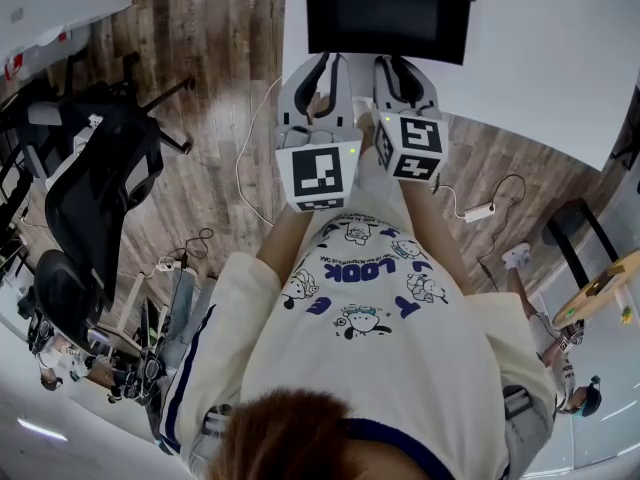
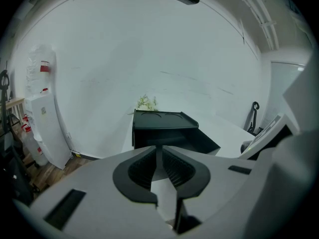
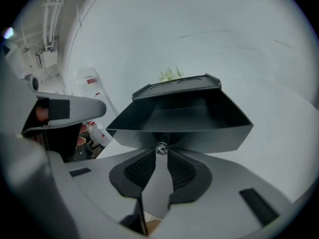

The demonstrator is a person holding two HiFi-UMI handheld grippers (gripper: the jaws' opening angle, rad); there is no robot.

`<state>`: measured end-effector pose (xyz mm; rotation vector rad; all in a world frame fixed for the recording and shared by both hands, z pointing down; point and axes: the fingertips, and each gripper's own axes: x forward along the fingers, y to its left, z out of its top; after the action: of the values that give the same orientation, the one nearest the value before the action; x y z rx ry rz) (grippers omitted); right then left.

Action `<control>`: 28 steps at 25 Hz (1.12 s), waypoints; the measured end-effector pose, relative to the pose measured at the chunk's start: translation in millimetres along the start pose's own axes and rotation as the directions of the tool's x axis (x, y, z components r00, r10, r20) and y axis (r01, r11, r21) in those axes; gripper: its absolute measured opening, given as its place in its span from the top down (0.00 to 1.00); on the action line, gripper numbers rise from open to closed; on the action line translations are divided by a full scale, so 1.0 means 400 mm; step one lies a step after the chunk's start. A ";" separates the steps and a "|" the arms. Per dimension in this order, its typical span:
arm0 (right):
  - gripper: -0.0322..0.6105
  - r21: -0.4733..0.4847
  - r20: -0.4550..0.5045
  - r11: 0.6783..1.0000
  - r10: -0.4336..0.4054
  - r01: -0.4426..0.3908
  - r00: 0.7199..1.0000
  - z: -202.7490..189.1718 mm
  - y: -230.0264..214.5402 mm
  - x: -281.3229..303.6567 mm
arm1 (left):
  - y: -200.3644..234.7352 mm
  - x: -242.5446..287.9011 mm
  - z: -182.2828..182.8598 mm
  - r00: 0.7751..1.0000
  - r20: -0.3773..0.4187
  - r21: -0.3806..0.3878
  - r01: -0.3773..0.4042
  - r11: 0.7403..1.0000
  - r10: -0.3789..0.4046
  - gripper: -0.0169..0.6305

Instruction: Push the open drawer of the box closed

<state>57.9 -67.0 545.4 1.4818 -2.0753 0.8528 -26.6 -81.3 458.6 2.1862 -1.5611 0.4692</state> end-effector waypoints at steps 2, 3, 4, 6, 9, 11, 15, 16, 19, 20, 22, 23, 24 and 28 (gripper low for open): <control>0.82 -0.003 -0.002 1.000 -0.002 0.002 1.000 -0.001 -0.001 -0.001 | 0.001 0.000 0.003 1.000 0.002 0.001 -0.001 1.000 0.001 0.90; 0.82 -0.003 -0.004 1.000 -0.003 0.003 1.000 -0.001 -0.001 -0.001 | 0.002 0.001 0.005 1.000 0.003 0.001 -0.002 1.000 0.002 0.90; 0.82 -0.003 -0.006 1.000 -0.002 0.002 1.000 -0.001 0.000 -0.001 | 0.003 0.002 0.007 1.000 0.005 0.000 -0.002 1.000 0.002 0.90; 0.82 -0.002 -0.006 1.000 0.003 -0.003 1.000 0.003 0.001 -0.002 | 0.006 0.005 0.012 1.000 0.007 0.002 -0.001 1.000 0.001 0.90; 0.82 -0.005 -0.005 1.000 0.012 -0.012 1.000 0.012 0.003 -0.003 | 0.007 0.010 0.024 1.000 0.010 0.008 0.001 1.000 -0.001 0.90; 0.82 -0.005 -0.008 1.000 0.012 -0.012 1.000 0.015 0.003 -0.002 | 0.005 0.013 0.033 1.000 0.015 0.013 0.001 1.000 -0.001 0.90; 0.82 0.005 -0.009 1.000 0.013 -0.013 1.000 0.024 0.007 0.005 | 0.009 0.020 0.043 1.000 0.019 0.013 -0.003 1.000 0.002 0.90; 0.82 0.005 -0.008 1.000 0.014 -0.014 1.000 0.028 0.007 0.009 | 0.011 0.023 0.045 1.000 0.018 0.013 -0.003 1.000 0.003 0.90; 0.82 0.005 -0.006 1.000 0.011 -0.011 1.000 0.038 0.006 0.023 | 0.015 0.028 0.049 1.000 0.017 0.019 -0.001 1.000 0.001 0.90; 0.82 0.007 -0.004 1.000 0.009 -0.009 1.000 0.041 0.005 0.027 | 0.016 0.029 0.049 1.000 0.017 0.020 0.000 1.000 -0.001 0.90; 0.82 0.011 -0.002 1.000 0.009 -0.009 1.000 0.048 0.004 0.036 | 0.017 0.035 0.051 1.000 0.016 0.019 0.001 1.000 -0.002 0.90; 0.82 0.012 -0.001 1.000 0.009 -0.009 1.000 0.053 0.003 0.041 | 0.017 0.038 0.053 1.000 0.016 0.019 0.002 1.000 -0.002 0.90; 0.82 0.014 0.001 1.000 0.009 -0.009 1.000 0.059 0.002 0.045 | 0.017 0.042 0.056 1.000 0.016 0.018 0.002 1.000 -0.003 0.90; 0.82 0.021 0.003 1.000 0.006 -0.006 1.000 0.072 -0.003 0.054 | 0.010 0.051 0.067 1.000 0.018 0.017 0.009 1.000 -0.009 0.90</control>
<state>51.9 -102.0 539.7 1.4898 -2.0799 0.8780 -22.9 -112.7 446.4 2.2156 -1.5616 0.4628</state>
